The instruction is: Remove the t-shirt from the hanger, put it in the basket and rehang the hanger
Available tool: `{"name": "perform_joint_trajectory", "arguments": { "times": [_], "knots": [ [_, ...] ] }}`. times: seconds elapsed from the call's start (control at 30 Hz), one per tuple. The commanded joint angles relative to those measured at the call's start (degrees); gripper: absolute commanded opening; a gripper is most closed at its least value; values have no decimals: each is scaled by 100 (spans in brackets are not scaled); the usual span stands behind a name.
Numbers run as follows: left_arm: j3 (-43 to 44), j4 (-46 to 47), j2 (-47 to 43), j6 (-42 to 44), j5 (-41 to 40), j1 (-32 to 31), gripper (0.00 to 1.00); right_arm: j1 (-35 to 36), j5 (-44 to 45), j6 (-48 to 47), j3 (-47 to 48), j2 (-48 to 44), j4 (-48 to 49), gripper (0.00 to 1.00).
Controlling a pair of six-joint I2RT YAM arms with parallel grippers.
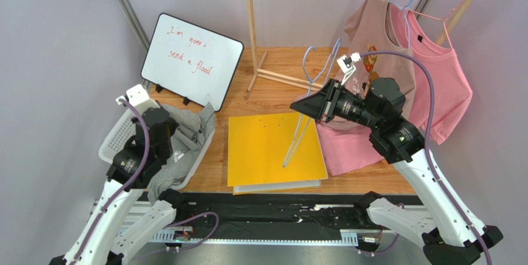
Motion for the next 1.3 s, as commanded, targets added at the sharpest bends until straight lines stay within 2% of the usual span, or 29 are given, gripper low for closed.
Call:
{"name": "perform_joint_trajectory", "arguments": {
  "times": [0.0,0.1,0.27,0.3,0.33,0.4,0.43,0.57,0.6,0.73,0.87,0.97,1.17,1.27],
  "knots": [
    [-560,-866,-556,-2367,-728,62,0,20,88,-122,-98,-127,183,0],
    [-781,-1109,-627,-2560,-693,158,0,11,88,-131,-134,-118,191,0],
    [-816,-2147,-276,-3685,-571,255,0,20,132,-175,-160,-109,192,0],
    [-816,-2244,-206,-3781,-344,273,4,28,140,-184,-169,-109,200,0],
    [-764,-2358,-127,-4000,-237,273,32,28,141,-201,-169,-100,209,0],
    [-685,-2666,128,-4220,53,273,68,20,141,-210,-169,-74,209,0],
    [-571,-2780,320,-4283,141,273,99,20,132,-210,-169,-65,209,0],
    [-254,-4086,893,-5248,842,273,100,20,123,-263,-187,-56,218,0],
    [-219,-4335,998,-5781,984,273,99,20,140,-263,-195,-74,218,0],
    [-253,-5145,1586,-6445,1617,282,99,20,202,-315,-222,-56,227,0],
    [-499,-5111,1676,-6655,2056,291,99,20,167,-298,-257,-21,253,0],
    [-885,-4839,1422,-7033,2250,308,99,20,176,-298,-274,-47,262,0],
    [-1756,-4039,956,-7385,2155,431,99,20,211,-307,-327,-100,271,0],
    [-1993,-3749,1025,-7500,1953,519,90,11,193,-298,-345,-126,253,0]
  ]
}}
